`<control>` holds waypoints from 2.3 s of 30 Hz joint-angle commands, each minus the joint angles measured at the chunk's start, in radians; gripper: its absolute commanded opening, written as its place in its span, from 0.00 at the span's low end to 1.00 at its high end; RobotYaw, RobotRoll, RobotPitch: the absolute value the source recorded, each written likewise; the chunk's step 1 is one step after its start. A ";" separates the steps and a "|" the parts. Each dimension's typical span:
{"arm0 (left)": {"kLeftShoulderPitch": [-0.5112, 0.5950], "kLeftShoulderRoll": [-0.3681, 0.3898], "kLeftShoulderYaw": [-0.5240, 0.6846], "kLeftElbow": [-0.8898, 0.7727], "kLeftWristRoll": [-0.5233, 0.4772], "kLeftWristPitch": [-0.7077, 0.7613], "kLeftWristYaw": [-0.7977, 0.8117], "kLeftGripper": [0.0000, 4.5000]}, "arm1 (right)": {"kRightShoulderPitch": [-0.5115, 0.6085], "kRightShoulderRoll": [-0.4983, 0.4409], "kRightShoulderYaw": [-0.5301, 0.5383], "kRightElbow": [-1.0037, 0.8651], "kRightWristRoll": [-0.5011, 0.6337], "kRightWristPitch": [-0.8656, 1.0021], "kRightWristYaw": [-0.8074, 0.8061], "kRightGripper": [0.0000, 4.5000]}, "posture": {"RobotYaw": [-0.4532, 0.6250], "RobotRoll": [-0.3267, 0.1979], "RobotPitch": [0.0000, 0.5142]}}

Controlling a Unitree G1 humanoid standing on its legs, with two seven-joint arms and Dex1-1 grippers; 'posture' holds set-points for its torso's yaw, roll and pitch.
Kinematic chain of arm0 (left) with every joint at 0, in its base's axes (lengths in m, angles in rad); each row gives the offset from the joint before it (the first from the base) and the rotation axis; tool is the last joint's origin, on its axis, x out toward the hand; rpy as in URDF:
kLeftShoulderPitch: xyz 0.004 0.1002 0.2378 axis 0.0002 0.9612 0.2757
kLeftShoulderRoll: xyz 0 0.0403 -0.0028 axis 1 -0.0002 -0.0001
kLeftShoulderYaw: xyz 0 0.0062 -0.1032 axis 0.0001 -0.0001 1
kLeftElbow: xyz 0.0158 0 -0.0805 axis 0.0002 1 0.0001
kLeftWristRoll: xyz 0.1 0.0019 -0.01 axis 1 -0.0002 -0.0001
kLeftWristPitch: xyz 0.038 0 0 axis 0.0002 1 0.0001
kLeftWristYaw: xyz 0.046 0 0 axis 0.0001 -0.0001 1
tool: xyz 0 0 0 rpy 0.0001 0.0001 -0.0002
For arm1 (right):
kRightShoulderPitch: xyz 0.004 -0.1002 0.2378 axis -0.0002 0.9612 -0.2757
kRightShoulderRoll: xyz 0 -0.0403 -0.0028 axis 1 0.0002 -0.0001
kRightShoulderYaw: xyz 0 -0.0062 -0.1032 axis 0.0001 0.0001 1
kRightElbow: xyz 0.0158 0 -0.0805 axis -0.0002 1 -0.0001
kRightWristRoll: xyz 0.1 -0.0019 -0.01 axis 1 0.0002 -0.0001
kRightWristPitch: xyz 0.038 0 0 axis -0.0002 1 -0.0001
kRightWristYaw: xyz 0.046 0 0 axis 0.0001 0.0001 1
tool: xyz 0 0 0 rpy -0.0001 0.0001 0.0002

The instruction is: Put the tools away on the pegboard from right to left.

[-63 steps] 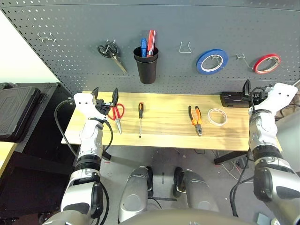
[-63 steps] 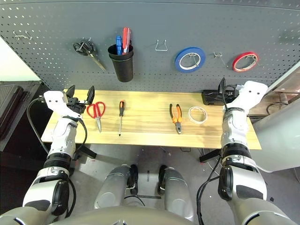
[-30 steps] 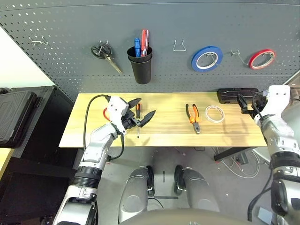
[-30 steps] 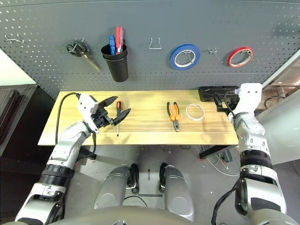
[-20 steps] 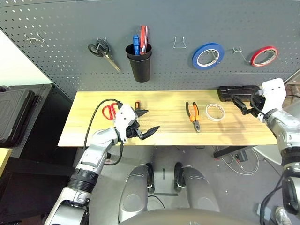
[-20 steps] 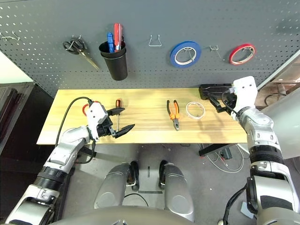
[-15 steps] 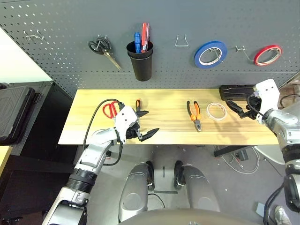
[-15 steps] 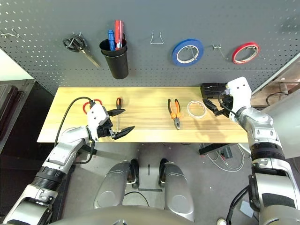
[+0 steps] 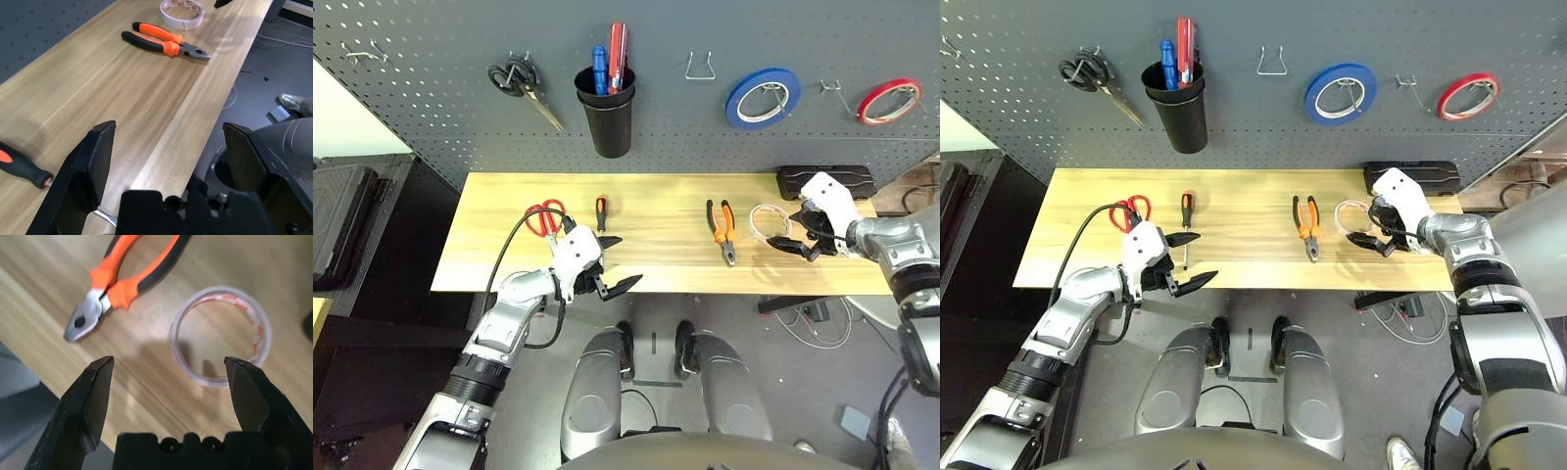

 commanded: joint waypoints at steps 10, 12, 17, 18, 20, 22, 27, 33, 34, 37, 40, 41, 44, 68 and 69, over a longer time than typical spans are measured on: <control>0.077 0.021 -0.006 -0.146 0.005 0.089 0.019 1.00 | -0.028 0.071 0.081 0.139 -0.142 -0.013 -0.100 1.00 | 0.61 0.62 0.67; 0.080 0.024 -0.005 -0.157 0.004 0.097 0.022 1.00 | -0.027 0.074 0.082 0.144 -0.148 -0.005 -0.111 1.00 | 0.61 0.62 0.68; 0.083 0.027 -0.006 -0.168 0.003 0.107 0.028 1.00 | -0.020 0.079 0.082 0.153 -0.159 0.006 -0.124 0.96 | 0.61 0.62 0.68; 0.081 0.025 -0.008 -0.167 0.004 0.108 0.030 1.00 | -0.019 0.080 0.083 0.154 -0.161 0.011 -0.124 0.92 | 0.61 0.62 0.68; 0.078 0.023 -0.011 -0.167 0.004 0.110 0.032 1.00 | -0.017 0.081 0.084 0.155 -0.162 0.017 -0.122 0.81 | 0.61 0.62 0.68; 0.075 0.020 -0.013 -0.166 0.005 0.111 0.034 1.00 | -0.015 0.079 0.088 0.153 -0.165 0.017 -0.116 0.64 | 0.61 0.62 0.68; 0.068 0.015 -0.017 -0.154 0.009 0.105 0.035 1.00 | -0.014 0.067 0.089 0.144 -0.168 0.007 -0.089 0.22 | 0.61 0.62 0.67; 0.057 0.008 -0.022 -0.138 0.014 0.101 0.036 1.00 | -0.013 0.054 0.081 0.131 -0.166 -0.003 -0.060 0.01 | 0.60 0.62 0.66; 0.055 0.007 -0.023 -0.135 0.015 0.100 0.037 1.00 | -0.014 0.052 0.079 0.128 -0.164 -0.004 -0.056 0.01 | 0.60 0.62 0.66; 0.046 0.001 -0.025 -0.122 0.017 0.094 0.039 1.00 | -0.016 0.044 0.072 0.117 -0.157 -0.012 -0.050 0.01 | 0.60 0.62 0.65; 0.044 -0.002 -0.026 -0.114 0.020 0.088 0.040 1.00 | -0.022 0.037 0.048 0.106 -0.133 -0.005 -0.041 0.01 | 0.60 0.62 0.65; 0.044 -0.002 -0.025 -0.112 0.021 0.086 0.041 1.00 | -0.029 0.034 0.031 0.102 -0.115 0.006 -0.030 0.01 | 0.60 0.62 0.64; 0.044 -0.002 -0.026 -0.109 0.023 0.082 0.042 1.00 | -0.041 0.027 -0.004 0.086 -0.076 0.034 0.013 0.01 | 0.60 0.62 0.64; 0.014 -0.028 -0.042 -0.057 0.031 0.049 0.044 1.00 | -0.013 -0.087 -0.017 -0.039 -0.050 0.048 0.086 0.97 | 0.59 0.62 0.58; 0.015 -0.027 -0.041 -0.058 0.030 0.048 0.044 1.00 | -0.013 -0.085 -0.012 -0.035 -0.059 0.036 0.074 1.00 | 0.59 0.62 0.58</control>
